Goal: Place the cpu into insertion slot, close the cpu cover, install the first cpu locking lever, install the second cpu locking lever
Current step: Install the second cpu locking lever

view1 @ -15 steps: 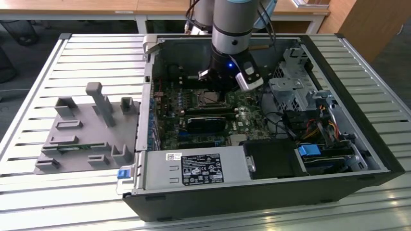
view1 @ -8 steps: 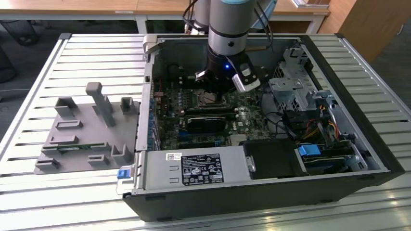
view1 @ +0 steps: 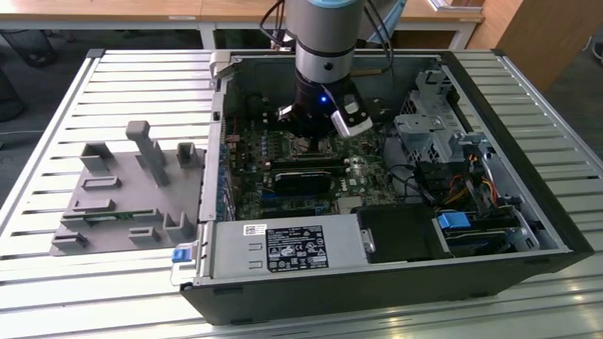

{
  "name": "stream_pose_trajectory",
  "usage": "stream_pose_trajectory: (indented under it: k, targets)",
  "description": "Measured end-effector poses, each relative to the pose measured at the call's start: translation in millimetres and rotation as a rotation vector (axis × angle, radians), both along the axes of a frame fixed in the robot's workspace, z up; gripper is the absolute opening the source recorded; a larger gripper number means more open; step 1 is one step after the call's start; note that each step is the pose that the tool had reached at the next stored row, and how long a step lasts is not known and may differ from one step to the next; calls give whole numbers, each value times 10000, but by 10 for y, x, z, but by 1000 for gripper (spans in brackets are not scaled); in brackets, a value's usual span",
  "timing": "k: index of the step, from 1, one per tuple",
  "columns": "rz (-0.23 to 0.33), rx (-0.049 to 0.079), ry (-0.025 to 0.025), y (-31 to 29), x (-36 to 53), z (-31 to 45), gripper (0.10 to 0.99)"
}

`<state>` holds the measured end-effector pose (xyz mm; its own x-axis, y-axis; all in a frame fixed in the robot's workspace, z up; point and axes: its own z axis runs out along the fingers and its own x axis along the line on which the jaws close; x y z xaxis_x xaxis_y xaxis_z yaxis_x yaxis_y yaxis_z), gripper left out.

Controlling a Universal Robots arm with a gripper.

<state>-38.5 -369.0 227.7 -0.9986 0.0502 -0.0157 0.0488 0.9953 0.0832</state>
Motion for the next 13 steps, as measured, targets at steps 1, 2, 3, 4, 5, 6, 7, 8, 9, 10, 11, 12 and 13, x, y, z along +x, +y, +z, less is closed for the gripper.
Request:
stream_pose_trajectory:
  k: [1,2,3,4,5,6,7,8,9,10,11,12,13]
  targets:
    - [0,3,0,0,-14,-5,106]
    - [2,3,1,-1,-23,-16,106]
    - [2,12,2,-1,-29,-30,106]
    - [3,23,1,-1,-31,-46,106]
    - [5,38,1,-1,-31,-61,106]
    - [5,78,2,-2,-32,-69,106]
    - [4,186,2,-9,-33,-73,106]
    - [4,319,3,-21,-34,-75,106]
    - [4,452,1,-36,-38,-75,106]
    - [3,566,1,-50,-44,-75,106]
    - [3,662,1,-62,-53,-75,106]
    - [3,740,0,-74,-64,-76,106]
    - [3,780,0,-89,-76,-76,106]
